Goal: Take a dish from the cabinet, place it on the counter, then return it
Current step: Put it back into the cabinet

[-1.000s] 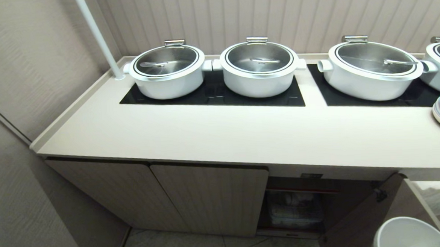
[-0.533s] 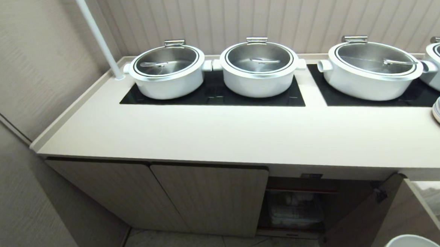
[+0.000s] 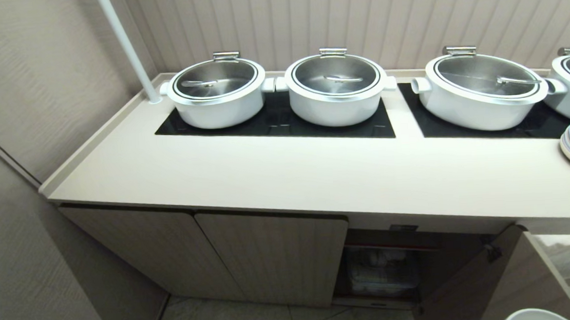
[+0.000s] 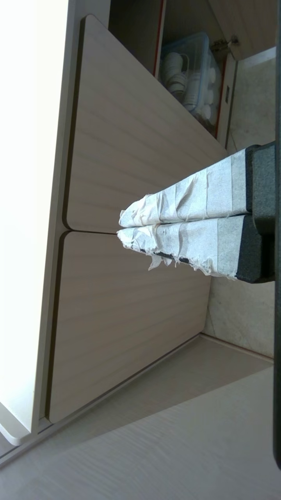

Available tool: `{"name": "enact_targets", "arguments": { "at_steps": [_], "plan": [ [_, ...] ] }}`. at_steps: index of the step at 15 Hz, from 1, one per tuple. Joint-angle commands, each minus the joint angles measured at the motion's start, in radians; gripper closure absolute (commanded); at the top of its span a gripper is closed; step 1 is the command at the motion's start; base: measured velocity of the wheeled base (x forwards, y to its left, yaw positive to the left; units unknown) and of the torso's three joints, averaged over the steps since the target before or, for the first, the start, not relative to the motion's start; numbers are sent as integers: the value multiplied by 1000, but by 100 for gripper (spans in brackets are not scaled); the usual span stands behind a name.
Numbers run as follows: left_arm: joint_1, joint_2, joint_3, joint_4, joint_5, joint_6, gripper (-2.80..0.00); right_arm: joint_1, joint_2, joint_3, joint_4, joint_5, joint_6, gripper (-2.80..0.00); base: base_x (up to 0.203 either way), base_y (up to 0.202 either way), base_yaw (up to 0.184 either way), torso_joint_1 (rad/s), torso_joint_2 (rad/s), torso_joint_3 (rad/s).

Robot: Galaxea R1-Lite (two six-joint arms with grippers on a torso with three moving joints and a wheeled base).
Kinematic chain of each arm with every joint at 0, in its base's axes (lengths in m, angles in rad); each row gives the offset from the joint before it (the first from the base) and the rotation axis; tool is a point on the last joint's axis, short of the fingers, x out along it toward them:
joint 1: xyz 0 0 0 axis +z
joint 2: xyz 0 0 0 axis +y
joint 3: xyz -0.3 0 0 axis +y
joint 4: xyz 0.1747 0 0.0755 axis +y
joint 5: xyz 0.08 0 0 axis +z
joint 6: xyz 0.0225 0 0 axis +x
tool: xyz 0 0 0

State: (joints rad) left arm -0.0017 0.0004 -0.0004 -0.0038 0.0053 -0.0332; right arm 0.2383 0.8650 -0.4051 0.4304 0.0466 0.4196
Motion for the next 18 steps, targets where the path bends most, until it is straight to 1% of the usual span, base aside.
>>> {"name": "enact_targets", "arguments": {
  "at_steps": [1,7,11,16,18],
  "plan": [
    [0,0,0,-1,1,-1,0,7,-12,1,4,1,1,0,0,0,0,0,0,0],
    [0,0,0,-1,1,-1,0,7,-34,-3,11,4,-5,0,0,0,0,0,0,0],
    [0,0,-1,-1,1,-1,0,7,-44,-8,36,4,5,0,0,0,0,0,0,0],
    [0,0,0,-1,1,-1,0,7,-44,-11,39,4,7,0,0,0,0,0,0,0],
    [0,0,0,-1,1,-1,0,7,-44,-12,39,4,21,0,0,0,0,0,0,0]
  ]
}}
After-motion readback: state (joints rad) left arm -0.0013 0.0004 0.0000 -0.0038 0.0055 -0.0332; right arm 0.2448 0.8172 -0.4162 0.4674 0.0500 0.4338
